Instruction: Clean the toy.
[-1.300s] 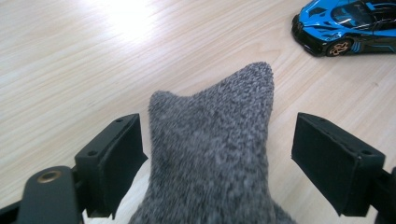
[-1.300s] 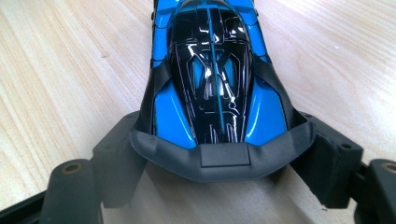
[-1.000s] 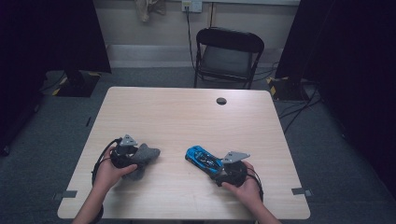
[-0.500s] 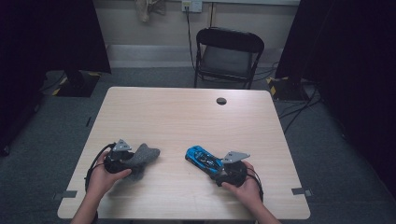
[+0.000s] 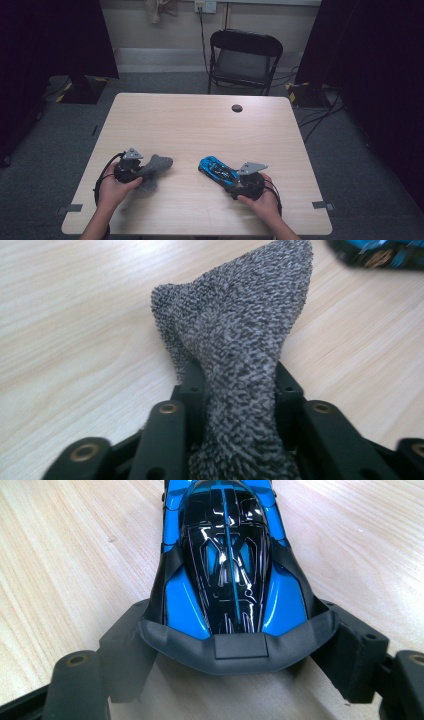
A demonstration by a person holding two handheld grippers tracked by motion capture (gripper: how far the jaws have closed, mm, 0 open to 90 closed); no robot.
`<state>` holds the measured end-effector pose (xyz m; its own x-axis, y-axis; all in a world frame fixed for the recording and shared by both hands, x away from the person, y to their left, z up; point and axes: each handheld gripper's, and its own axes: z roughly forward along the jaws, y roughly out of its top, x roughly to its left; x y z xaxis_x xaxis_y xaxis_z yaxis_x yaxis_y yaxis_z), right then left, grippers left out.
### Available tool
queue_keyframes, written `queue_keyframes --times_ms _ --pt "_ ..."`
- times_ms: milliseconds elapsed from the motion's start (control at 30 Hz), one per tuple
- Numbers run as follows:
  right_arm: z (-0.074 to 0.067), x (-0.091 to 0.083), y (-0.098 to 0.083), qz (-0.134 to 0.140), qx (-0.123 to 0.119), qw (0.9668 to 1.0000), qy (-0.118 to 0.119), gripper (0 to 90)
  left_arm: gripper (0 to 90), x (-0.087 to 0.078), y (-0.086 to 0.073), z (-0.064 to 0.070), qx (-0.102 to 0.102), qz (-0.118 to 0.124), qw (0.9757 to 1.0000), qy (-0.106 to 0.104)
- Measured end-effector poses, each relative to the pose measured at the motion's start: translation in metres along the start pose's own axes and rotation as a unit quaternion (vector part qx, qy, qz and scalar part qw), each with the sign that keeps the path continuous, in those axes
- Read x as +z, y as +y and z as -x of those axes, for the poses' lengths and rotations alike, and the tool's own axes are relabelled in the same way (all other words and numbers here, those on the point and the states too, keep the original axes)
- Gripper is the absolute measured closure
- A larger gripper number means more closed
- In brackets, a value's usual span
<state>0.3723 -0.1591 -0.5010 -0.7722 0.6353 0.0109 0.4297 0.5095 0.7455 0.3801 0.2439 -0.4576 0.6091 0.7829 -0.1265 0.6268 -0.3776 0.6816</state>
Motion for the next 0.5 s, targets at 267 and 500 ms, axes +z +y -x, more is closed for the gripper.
queue_keyframes --times_ms 267,500 --pt "0.000 0.000 0.000 0.000 0.000 1.0000 0.000 24.3 71.0 -0.003 0.020 0.019 0.008 0.039 0.9986 -0.035" --pt "0.000 0.000 0.000 -0.001 -0.002 1.0000 0.000 24.3 71.1 0.011 0.035 0.043 0.031 0.034 0.9969 -0.064"
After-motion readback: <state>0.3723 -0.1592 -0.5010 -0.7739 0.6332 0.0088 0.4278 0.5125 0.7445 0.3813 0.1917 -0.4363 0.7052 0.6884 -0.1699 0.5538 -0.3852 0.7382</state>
